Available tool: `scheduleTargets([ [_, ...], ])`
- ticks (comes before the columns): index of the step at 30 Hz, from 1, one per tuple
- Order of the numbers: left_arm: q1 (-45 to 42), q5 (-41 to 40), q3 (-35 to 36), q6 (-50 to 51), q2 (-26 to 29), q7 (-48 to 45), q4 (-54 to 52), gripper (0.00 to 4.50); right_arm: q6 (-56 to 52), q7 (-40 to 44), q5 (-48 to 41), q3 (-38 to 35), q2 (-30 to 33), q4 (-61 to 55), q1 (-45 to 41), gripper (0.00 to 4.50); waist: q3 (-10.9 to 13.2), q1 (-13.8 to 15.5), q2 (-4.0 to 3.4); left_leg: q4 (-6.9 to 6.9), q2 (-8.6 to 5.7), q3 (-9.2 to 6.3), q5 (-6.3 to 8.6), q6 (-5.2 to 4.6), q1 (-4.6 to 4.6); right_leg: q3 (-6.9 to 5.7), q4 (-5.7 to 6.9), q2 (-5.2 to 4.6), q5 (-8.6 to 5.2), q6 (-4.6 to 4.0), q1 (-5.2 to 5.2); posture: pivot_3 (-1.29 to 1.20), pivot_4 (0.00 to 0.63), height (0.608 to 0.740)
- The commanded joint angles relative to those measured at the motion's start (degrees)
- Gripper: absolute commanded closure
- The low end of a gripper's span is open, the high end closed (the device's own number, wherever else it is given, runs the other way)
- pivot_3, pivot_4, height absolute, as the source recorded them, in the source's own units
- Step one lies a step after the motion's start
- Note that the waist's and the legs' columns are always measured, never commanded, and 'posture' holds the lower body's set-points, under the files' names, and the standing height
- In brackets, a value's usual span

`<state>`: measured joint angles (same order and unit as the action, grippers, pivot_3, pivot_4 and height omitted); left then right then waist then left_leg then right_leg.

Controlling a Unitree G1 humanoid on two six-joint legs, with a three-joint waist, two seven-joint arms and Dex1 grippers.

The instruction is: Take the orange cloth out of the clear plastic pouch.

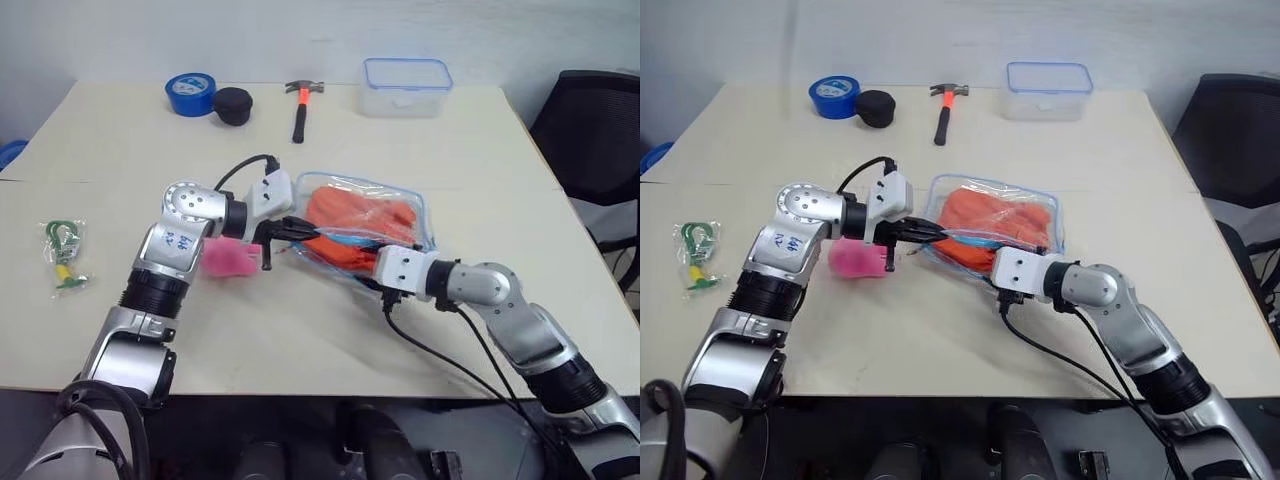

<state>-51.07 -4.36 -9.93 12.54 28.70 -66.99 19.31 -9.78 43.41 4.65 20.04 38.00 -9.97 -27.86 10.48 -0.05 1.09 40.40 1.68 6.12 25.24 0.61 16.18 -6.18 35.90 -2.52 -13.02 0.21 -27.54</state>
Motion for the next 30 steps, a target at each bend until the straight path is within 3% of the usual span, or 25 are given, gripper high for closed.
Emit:
scheduleTargets([
  [1,-0.05,-1.69,1.45,1.06,0.25,1.18,-4.38,4.50,5.33,-1.12,4.12,0.16,-0.28,2.60,-1.17,1.02,0.00,0.01,0.00,0.00,0.00,-0.03,0.00,0.00,0.01,-0.02,0.00,0.00,0.00,0.00,0.00,0.00,0.150,0.740],
  [4,0.68,-2.44,1.69,2.32,0.47,1.44,-6.44,4.50,8.20,-3.21,7.11,-0.23,-1.21,5.26,-1.65,0.05,0.00,-0.04,0.00,0.00,0.03,-0.03,0.00,0.00,0.00,-0.02,0.00,-0.01,0.00,0.00,0.01,0.00,0.150,0.740],
  [6,1.12,-2.88,1.77,3.11,0.67,1.58,-7.73,4.50,8.27,-4.43,7.08,-1.45,-2.82,6.42,-2.11,0.05,0.00,-0.14,0.00,0.00,0.05,-0.03,0.00,0.01,0.00,-0.01,0.00,0.00,0.00,0.00,0.01,0.00,0.150,0.740],
  [9,2.33,-1.98,1.36,1.68,1.36,1.98,-8.70,4.50,2.11,-0.96,-2.88,-6.10,-6.68,2.75,-1.75,0.05,0.00,-0.37,-0.01,-0.01,0.08,-0.02,-0.01,0.04,0.00,0.04,0.05,0.03,-0.01,-0.01,-0.01,0.00,0.150,0.740],
  [13,2.74,-0.44,0.82,-1.57,2.06,2.61,-6.11,4.50,-9.12,7.21,-14.08,-8.65,-5.16,-6.22,1.26,0.05,0.01,-0.02,-0.02,0.05,0.13,-0.25,-0.02,0.05,0.01,-0.02,0.06,0.00,-0.01,-0.02,-0.05,0.00,0.150,0.740],
  [17,2.06,-0.25,0.53,-2.95,1.83,2.93,-4.45,4.50,-13.01,8.48,-16.17,-9.10,-3.62,-8.85,2.29,0.95,0.01,0.16,-0.02,0.07,0.09,-0.54,0.00,0.01,0.03,-0.12,0.00,-0.06,0.00,-0.02,0.03,0.00,0.150,0.740],
  [22,1.75,-0.55,0.37,-3.11,1.30,2.73,-4.70,4.50,-9.79,3.38,-9.59,-7.77,-4.40,-4.37,-0.13,2.73,0.01,0.05,-0.02,0.07,0.01,-0.52,0.00,0.01,0.04,-0.12,0.00,-0.04,0.00,-0.02,0.04,0.00,0.150,0.740],
  [30,1.58,-1.28,0.42,-2.27,1.11,2.51,-5.89,4.50,3.62,1.21,2.20,-3.19,-2.09,3.17,-1.39,2.73,0.01,-0.09,-0.02,0.07,0.01,-0.41,0.00,0.02,0.04,-0.11,0.01,-0.04,0.00,-0.02,0.02,0.00,0.150,0.740],
])
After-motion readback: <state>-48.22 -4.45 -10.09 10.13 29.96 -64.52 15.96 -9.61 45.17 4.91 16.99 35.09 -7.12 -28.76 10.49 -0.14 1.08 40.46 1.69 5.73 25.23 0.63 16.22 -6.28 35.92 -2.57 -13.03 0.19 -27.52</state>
